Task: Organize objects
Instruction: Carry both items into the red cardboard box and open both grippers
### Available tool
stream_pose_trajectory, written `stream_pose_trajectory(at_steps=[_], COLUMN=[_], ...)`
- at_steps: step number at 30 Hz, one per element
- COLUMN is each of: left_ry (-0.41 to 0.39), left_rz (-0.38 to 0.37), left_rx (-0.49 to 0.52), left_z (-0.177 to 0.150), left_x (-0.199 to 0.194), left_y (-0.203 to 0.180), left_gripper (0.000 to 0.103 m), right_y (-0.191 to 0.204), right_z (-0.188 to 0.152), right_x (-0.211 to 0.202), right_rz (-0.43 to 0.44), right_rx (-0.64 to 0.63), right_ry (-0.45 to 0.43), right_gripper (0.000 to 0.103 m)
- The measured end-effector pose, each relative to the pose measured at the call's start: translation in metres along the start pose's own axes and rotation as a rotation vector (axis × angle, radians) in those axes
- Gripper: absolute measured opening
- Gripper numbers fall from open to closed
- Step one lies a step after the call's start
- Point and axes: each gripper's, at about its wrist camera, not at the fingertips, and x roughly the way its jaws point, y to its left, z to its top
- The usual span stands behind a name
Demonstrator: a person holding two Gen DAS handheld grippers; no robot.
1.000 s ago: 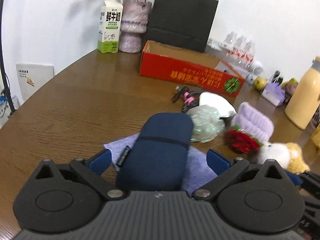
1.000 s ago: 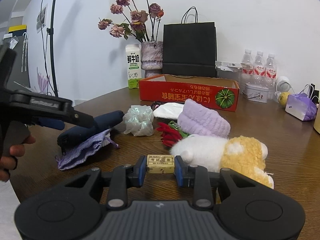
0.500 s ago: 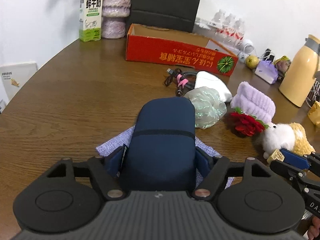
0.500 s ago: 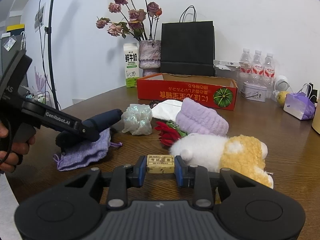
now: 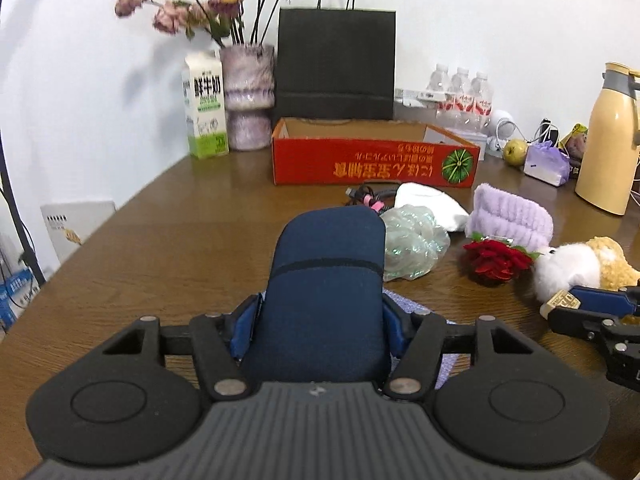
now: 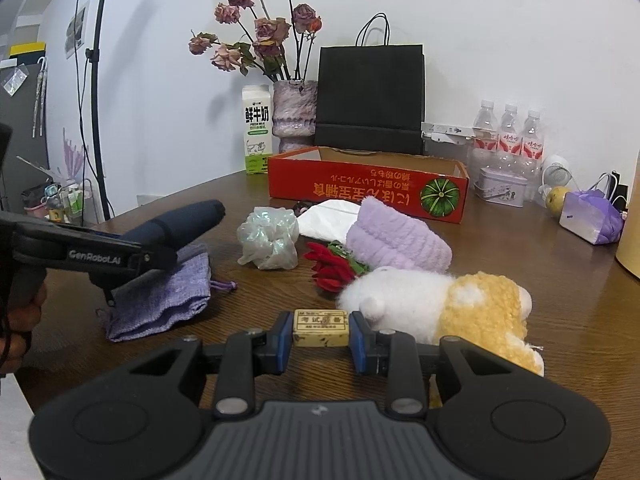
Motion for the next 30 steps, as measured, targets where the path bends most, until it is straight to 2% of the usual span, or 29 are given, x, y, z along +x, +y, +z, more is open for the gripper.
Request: stream_pose_trajectory(at_steps=[11, 24, 30], left_ry=[-0.084, -0.158, -0.192], left_rz=[0.029, 0.007, -0.001], left_rx=[0.023, 0.029, 0.038], left_z=[0.014, 0.047, 0.068], left_x=[-0.019, -0.022, -0.017], left_y=[-0.012, -0.027, -0.036], left_gripper=[0.062, 0.062, 0.062], right_y=[0.008, 0.007, 0.002], right_z=[0.012, 0.059, 0.084], right_x=[-0.006, -0.009, -0.001], right_rz=[0.008, 0.006, 0.006], right_rx=[-0.008, -0.026, -0.025], right_ry=[-0.048, -0.14, -0.155], right_gripper=[0.029, 0.029, 0.029])
